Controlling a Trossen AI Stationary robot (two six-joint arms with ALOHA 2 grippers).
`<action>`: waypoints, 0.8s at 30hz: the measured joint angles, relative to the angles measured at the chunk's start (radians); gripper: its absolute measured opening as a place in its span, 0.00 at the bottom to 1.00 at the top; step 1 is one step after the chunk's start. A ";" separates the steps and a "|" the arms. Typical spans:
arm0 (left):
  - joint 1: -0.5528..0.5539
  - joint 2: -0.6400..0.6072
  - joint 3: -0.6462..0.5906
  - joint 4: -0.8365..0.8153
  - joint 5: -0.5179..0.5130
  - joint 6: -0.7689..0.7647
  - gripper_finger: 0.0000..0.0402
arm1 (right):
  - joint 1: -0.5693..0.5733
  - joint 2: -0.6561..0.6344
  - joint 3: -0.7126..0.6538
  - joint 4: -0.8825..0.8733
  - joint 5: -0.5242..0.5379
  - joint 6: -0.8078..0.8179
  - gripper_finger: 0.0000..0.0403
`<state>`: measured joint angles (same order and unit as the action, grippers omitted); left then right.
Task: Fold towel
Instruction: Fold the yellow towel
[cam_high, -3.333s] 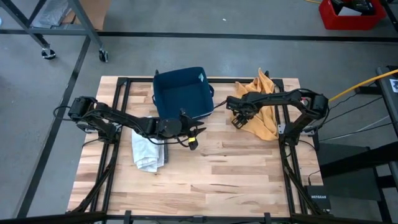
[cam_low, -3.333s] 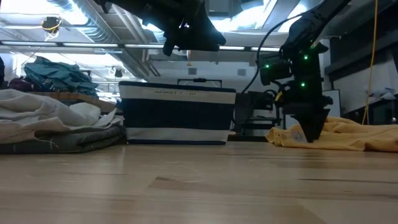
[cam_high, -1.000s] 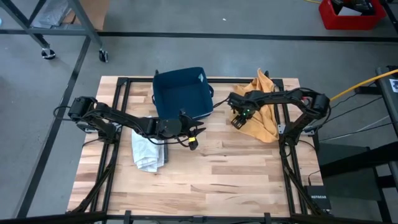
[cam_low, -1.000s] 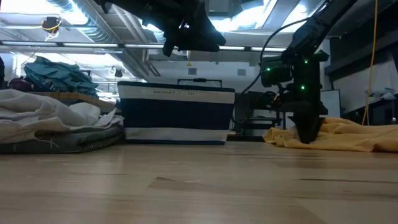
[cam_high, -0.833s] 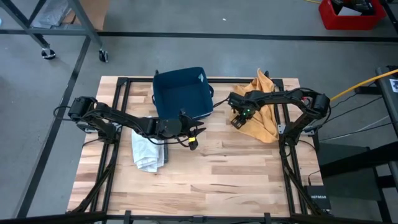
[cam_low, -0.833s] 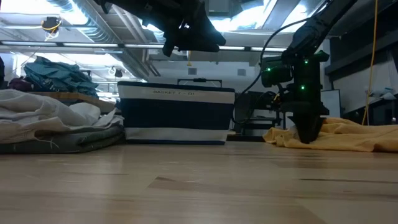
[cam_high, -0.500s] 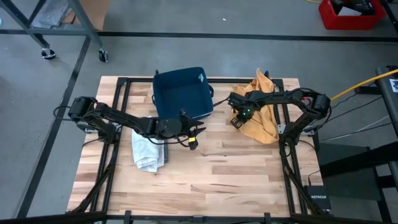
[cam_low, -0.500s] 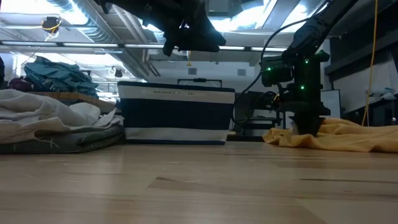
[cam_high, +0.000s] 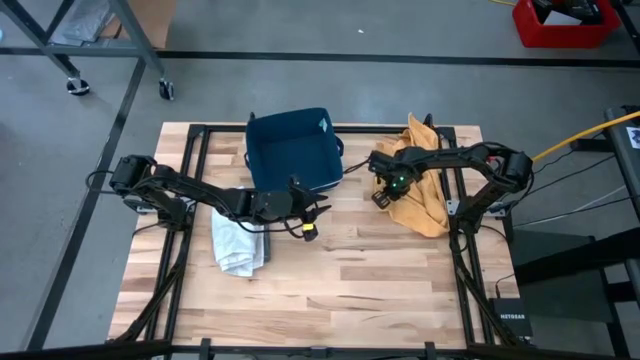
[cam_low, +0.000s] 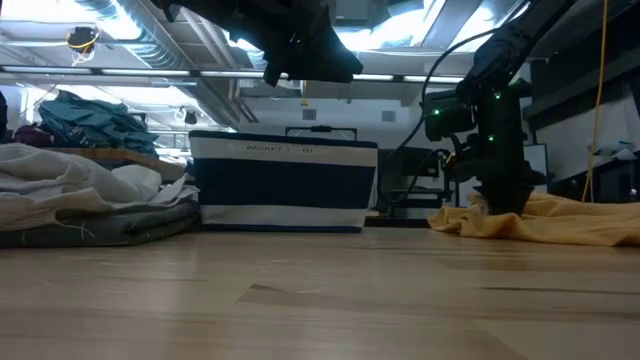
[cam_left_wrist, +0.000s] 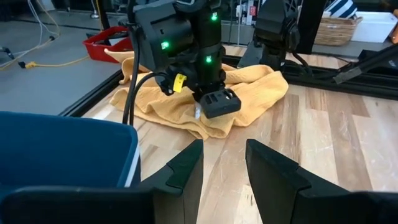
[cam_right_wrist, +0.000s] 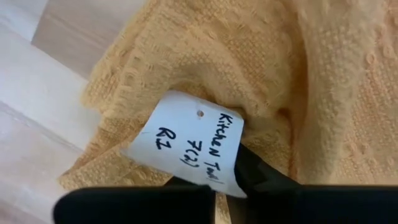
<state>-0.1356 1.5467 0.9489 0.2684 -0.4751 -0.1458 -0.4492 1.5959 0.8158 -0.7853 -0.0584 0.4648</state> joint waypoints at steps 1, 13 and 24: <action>0.000 0.000 0.000 0.000 0.000 -0.004 0.28 | 0.002 0.000 0.000 0.001 0.005 0.007 0.03; -0.002 0.000 0.000 -0.167 0.000 -0.033 0.28 | 0.005 0.000 0.000 0.071 0.100 0.029 0.10; -0.004 0.000 0.000 -0.306 0.000 -0.144 0.28 | 0.004 0.000 -0.001 0.235 0.043 0.037 0.03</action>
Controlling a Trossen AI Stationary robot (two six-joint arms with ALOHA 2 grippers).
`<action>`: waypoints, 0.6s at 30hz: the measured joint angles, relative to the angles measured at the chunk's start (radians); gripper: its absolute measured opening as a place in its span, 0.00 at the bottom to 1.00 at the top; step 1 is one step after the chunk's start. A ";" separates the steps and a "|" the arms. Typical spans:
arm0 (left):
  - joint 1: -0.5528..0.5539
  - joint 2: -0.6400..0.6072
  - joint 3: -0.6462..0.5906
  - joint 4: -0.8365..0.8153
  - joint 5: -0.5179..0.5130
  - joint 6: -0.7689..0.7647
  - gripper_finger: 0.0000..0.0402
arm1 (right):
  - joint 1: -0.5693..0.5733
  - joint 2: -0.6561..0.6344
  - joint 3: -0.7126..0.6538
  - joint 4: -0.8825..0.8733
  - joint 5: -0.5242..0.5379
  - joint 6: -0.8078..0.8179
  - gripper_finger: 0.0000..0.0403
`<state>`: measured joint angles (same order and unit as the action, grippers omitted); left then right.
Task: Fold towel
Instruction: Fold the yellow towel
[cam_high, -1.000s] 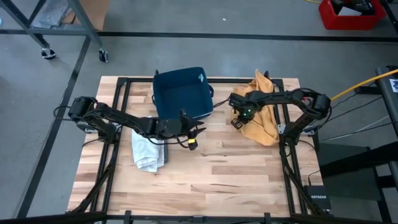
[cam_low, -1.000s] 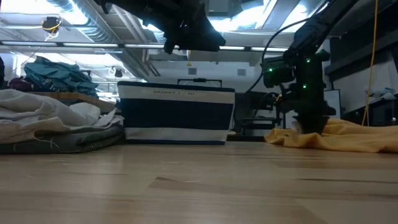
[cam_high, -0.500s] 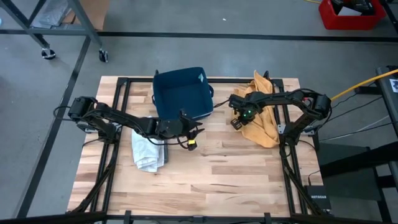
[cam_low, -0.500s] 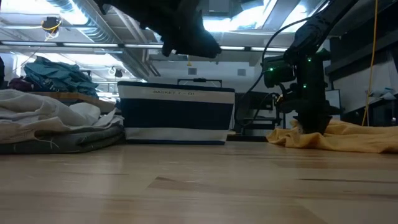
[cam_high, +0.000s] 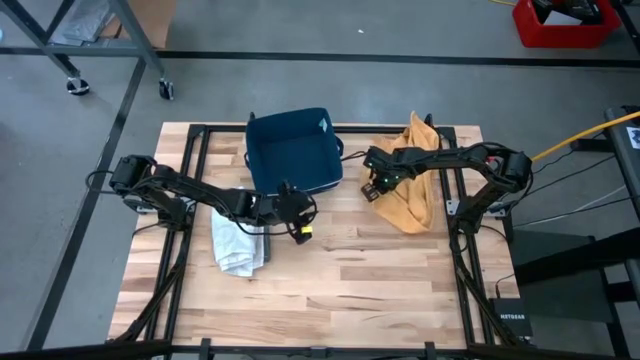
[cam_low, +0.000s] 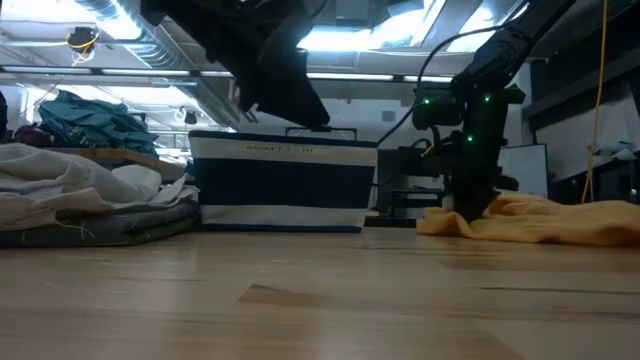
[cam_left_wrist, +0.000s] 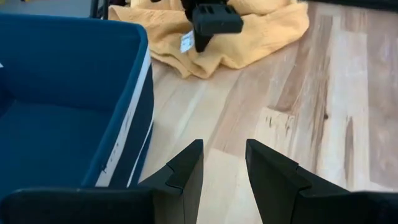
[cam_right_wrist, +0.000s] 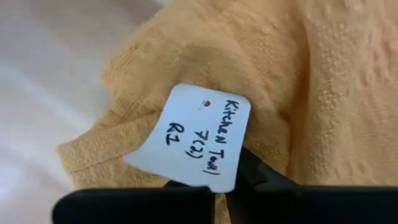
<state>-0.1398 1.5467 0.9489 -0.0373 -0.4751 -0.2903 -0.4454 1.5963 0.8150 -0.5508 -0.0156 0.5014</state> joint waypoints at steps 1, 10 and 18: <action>0.000 0.000 0.000 -0.005 0.000 0.009 0.28 | 0.000 0.000 0.000 -0.003 -0.035 0.000 0.03; 0.000 0.000 0.000 -0.006 0.000 0.091 0.28 | 0.001 0.000 0.000 -0.106 -0.372 0.073 0.02; 0.003 0.000 0.000 -0.006 0.000 0.089 0.28 | 0.001 0.000 0.001 -0.123 -0.516 0.078 0.02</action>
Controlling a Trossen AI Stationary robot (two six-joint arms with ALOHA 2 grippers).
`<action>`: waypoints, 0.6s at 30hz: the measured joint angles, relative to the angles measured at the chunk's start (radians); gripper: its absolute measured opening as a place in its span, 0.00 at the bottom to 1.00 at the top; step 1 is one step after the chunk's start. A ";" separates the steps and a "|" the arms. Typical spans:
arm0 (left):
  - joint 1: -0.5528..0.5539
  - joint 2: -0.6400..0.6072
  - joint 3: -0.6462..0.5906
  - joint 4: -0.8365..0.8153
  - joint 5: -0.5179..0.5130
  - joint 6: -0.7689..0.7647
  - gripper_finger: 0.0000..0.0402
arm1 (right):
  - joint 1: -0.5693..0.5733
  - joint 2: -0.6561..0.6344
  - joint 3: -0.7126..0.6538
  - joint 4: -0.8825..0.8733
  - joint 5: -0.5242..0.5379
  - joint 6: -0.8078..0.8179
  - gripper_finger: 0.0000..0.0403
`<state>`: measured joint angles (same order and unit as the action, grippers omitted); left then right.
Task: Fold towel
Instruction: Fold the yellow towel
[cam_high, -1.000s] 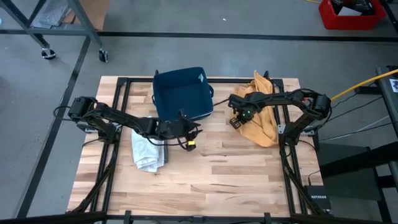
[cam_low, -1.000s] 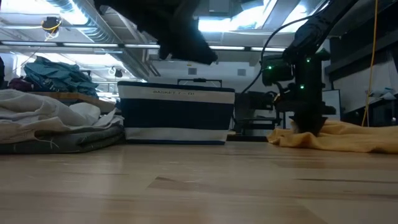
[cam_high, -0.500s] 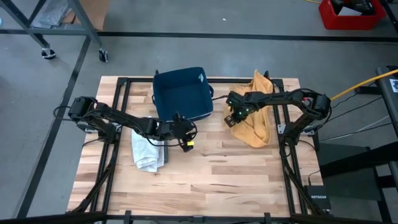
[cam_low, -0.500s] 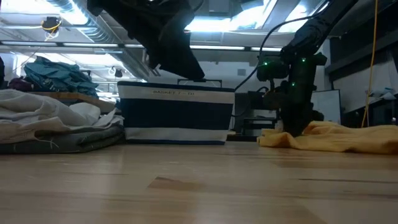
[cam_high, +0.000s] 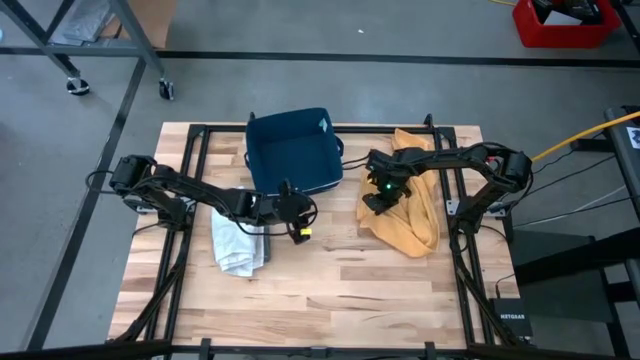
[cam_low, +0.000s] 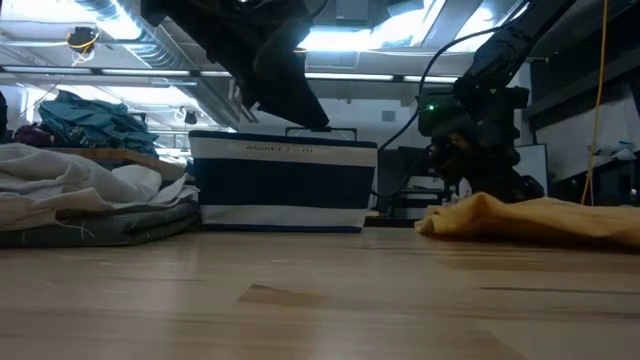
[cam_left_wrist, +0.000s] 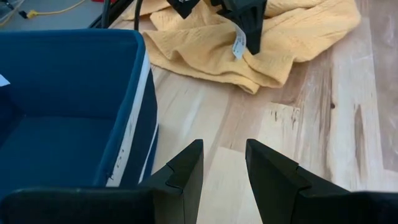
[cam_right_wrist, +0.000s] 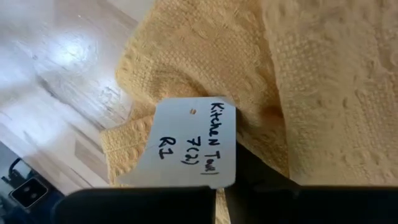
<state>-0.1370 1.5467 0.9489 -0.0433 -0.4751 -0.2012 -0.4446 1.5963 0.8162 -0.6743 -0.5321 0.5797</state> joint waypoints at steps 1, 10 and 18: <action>0.001 0.000 0.000 0.000 0.000 0.000 0.28 | 0.000 0.000 0.000 0.000 -0.003 0.000 0.03; 0.002 0.000 0.000 0.001 0.000 0.000 0.28 | 0.000 0.000 0.001 0.000 0.123 -0.008 0.08; 0.002 0.000 0.000 0.001 0.000 0.000 0.28 | 0.017 -0.002 0.001 0.000 0.150 -0.041 0.23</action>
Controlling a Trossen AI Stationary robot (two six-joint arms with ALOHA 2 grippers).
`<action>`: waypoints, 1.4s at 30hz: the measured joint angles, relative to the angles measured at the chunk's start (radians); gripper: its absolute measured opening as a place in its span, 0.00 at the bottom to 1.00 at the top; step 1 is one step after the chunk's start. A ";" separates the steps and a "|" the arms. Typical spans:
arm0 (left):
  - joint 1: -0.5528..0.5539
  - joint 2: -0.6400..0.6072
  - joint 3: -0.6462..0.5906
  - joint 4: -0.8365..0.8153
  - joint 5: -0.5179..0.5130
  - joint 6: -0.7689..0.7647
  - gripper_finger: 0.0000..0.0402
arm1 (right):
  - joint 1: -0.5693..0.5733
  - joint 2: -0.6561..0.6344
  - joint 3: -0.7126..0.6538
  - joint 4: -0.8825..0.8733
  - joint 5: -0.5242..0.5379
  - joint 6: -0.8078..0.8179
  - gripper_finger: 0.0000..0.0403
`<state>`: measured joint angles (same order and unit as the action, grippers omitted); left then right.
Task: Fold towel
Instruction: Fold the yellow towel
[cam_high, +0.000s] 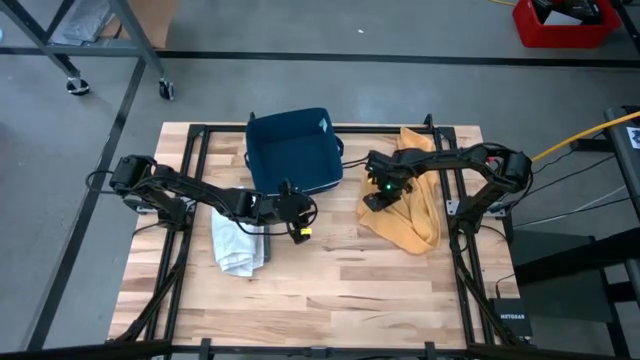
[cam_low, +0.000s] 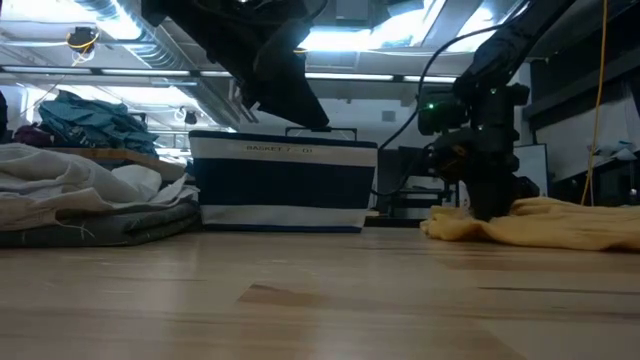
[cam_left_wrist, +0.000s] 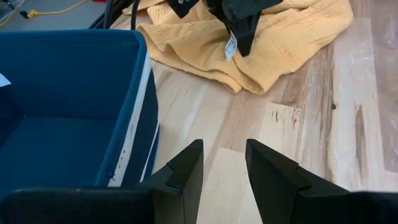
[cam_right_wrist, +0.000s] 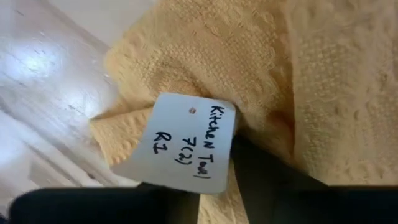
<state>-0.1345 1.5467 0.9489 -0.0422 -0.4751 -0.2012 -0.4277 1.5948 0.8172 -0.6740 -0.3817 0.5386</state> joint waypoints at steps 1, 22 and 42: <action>0.000 0.000 0.000 0.000 0.000 0.000 0.28 | 0.008 0.000 0.000 0.000 0.007 0.000 0.25; 0.000 0.000 0.000 0.000 0.000 -0.001 0.28 | 0.181 0.000 0.000 0.002 -0.211 0.103 0.26; 0.000 0.000 0.000 -0.001 0.000 -0.045 0.28 | 0.257 0.000 0.001 0.029 -0.274 0.106 0.07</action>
<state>-0.1347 1.5463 0.9485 -0.0429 -0.4751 -0.2459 -0.1708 1.5948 0.8177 -0.6449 -0.6555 0.6444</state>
